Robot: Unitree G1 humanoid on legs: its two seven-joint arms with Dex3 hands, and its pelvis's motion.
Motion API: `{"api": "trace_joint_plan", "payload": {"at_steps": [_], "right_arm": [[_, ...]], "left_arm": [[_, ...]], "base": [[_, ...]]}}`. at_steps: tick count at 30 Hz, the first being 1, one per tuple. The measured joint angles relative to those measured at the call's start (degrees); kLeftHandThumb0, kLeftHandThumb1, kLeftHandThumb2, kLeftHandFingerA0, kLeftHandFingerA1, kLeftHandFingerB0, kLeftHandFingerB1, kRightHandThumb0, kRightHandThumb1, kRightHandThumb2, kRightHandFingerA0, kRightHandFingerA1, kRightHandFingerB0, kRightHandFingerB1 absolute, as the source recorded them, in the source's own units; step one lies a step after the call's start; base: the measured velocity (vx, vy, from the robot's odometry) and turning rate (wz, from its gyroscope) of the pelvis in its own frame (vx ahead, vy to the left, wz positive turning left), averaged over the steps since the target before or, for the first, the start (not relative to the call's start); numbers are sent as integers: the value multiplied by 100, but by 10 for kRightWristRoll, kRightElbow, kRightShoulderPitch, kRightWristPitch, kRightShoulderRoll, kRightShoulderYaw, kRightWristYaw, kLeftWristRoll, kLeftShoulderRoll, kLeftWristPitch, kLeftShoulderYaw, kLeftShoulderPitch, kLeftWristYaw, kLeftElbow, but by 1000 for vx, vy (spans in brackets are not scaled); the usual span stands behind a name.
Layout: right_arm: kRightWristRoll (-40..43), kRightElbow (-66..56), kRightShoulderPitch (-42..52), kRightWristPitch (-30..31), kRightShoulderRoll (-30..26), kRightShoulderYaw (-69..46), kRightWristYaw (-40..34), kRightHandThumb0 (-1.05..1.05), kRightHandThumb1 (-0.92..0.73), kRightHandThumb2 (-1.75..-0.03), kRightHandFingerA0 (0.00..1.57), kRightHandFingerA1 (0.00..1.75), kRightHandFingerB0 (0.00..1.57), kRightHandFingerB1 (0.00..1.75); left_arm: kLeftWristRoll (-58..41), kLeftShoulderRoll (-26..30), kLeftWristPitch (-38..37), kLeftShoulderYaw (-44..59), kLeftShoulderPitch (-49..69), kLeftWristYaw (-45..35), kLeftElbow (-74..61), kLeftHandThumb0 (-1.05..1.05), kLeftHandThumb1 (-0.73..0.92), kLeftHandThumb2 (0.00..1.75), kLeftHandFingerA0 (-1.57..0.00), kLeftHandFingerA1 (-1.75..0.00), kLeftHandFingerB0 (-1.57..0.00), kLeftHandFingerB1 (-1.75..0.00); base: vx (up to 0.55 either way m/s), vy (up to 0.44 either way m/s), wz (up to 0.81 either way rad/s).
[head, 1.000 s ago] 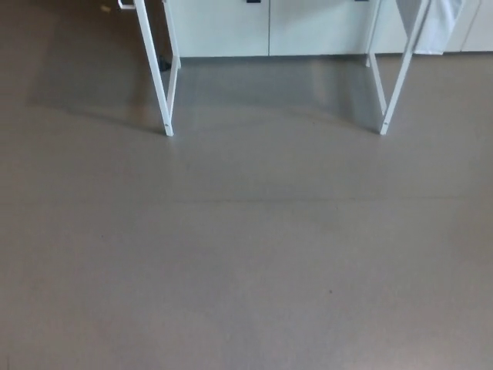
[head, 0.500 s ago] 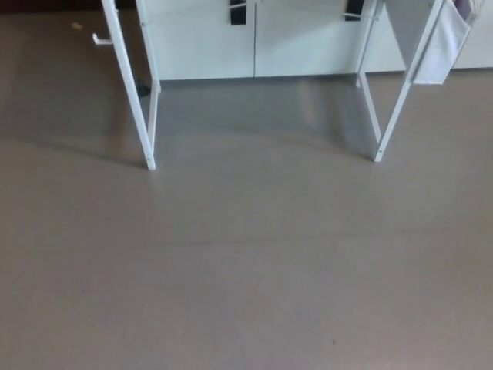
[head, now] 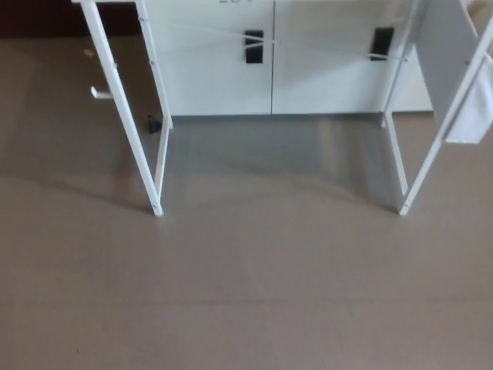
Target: The robot walks towards a desk on which a file tray is kept in the middle and a stapler is kept to its right. The robot lifts the stapler using its right hand and places it on the file tray.
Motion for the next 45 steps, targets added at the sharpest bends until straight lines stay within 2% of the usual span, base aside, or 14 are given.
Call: {"api": "trace_joint_plan", "payload": {"at_steps": [10, 18, 20, 21, 26, 27, 30, 33, 35, 37, 39, 42, 44, 45], "right_arm": [[21, 4, 18, -2, 12, -33, 6, -33, -49, -100, 0, 50, 0, 49], [20, 2, 12, -1, 17, -27, 5, -55, -65, -62, 12, 32, 10, 23], [17, -3, 15, 0, 17, -24, 5, -33, -50, -102, 0, 50, 0, 50], [16, -7, 19, 0, 16, -23, 6, -54, -65, -62, 19, 34, 9, 22], [15, 0, 17, 0, 22, -20, 7, -53, -63, -61, 18, 35, 11, 25], [16, 3, 13, -3, 16, -25, 5, -31, -52, -101, 0, 50, 0, 49], [24, -4, 14, -4, 18, -41, 6, -30, -55, -103, 0, 50, 0, 49], [28, -28, 27, -3, 19, -44, 6, -49, -63, -62, 21, 35, 10, 22], [28, -28, 27, -3, 18, -43, 7, -33, -52, -102, 0, 50, 0, 50], [27, -21, 25, -2, 18, -38, 10, -55, -64, -61, 19, 34, 11, 25], [26, -15, 27, -2, 17, -33, 9, -32, -48, -100, 1, 50, 0, 49], [21, -8, 24, -1, 18, -25, 6, -51, -63, -61, 17, 33, 11, 26], [21, -9, 20, -2, 17, -26, 5, -33, -50, -101, 0, 50, 0, 49], [22, -9, 20, -2, 17, -26, 5, -50, -62, -60, 16, 33, 11, 26]], "left_arm": [[1, 0, 0, -2, 4, -1, 9, -65, 39, 120, -16, -74, 0, -65], [0, 5, 0, -1, -1, -1, 8, -66, 38, 119, -15, -74, 0, -65], [0, 5, 0, -1, 1, -1, 5, -66, 39, 120, -15, -74, 0, -65], [0, 5, 0, -1, 5, -1, 3, -66, 38, 120, -16, -75, 0, -65], [0, 4, 0, 0, 14, -1, 6, -68, 37, 119, -17, -76, 0, -66], [0, 1, -1, 0, 11, -2, 5, -68, 39, 121, -18, -77, 0, -66], [0, 2, -4, -1, 10, -2, 5, -71, 42, 123, -21, -79, 0, -66], [1, 3, -4, -4, 17, -2, 10, -71, 39, 123, -20, -79, 0, -67], [2, 3, -4, -5, 18, -2, 10, -69, 37, 121, -20, -79, 0, -66], [2, 3, -4, -5, 19, -2, 9, -69, 37, 120, -20, -78, 0, -66], [2, 2, -4, -6, 21, -2, 9, -99, 52, 110, -32, -119, -16, -99], [2, 3, -6, -5, 16, -2, 7, -68, 40, 122, -21, -79, 0, -66], [2, 5, -7, -5, 14, -2, 5, -65, 41, 121, -21, -77, 0, -65], [2, 5, -7, -5, 14, -2, 4, -66, 41, 121, -20, -78, 0, -65]], "base": [[370, 70, -8], [379, 136, -18], [362, 12, 11], [254, -66, 17], [441, -152, 7], [397, -166, 57], [392, -171, 8], [293, -101, -4], [286, -70, -16], [266, 4, -14], [333, 123, -16], [377, 137, -9], [335, 142, -4], [318, 128, 7]]}}
